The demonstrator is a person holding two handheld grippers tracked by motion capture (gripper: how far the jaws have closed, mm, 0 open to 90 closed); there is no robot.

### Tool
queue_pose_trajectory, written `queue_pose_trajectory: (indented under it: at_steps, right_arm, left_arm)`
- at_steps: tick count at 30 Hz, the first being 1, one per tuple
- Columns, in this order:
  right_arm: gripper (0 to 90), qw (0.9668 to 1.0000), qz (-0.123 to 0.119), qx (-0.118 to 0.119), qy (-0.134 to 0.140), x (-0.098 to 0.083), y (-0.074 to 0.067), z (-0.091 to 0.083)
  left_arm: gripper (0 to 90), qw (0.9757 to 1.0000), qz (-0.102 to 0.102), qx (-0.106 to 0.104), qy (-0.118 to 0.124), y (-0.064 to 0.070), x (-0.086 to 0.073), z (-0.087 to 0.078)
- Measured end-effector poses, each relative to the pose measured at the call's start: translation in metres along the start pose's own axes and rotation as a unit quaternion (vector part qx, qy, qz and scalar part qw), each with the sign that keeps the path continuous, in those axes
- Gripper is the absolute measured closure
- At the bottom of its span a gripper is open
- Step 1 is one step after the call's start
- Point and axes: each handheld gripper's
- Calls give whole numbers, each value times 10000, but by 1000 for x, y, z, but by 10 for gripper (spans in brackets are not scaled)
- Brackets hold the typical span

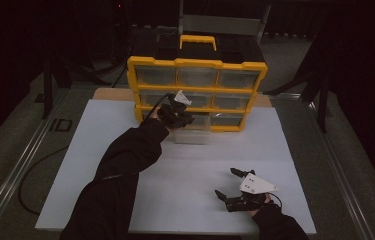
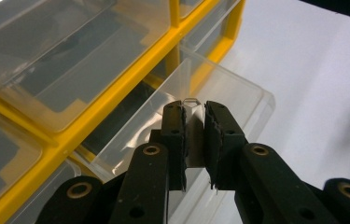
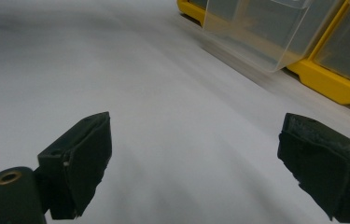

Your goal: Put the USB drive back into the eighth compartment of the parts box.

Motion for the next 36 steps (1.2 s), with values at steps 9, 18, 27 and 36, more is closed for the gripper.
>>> queue_pose_trajectory:
  at_steps: [9, 18, 27, 36]
  right_arm:
    - [102, 10000, 6, 17, -15, 0, 1, 0]
    - [102, 10000, -4, 15, -7, 0, 0, 0]
    - [102, 10000, 13, 14, -12, 0, 0, 0]
    - [102, 10000, -24, 5, -13, 0, 0, 0]
  left_arm:
    - [796, 9999, -93, 51, -23, -1, -2, 9]
    - [772, 9998, -154, 160, -9, -3, -1, 14]
    - [525, 9996, -259, 130, 15, -2, -1, 9]
    - [298, 9991, -363, 203, -79, -1, -2, 4]
Point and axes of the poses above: each handheld gripper's, and its own axes: z roughly forward along the jaws, x roughly out of its top, y roughly to its right, and after that the axes turned 2 degrees about x, right-handed
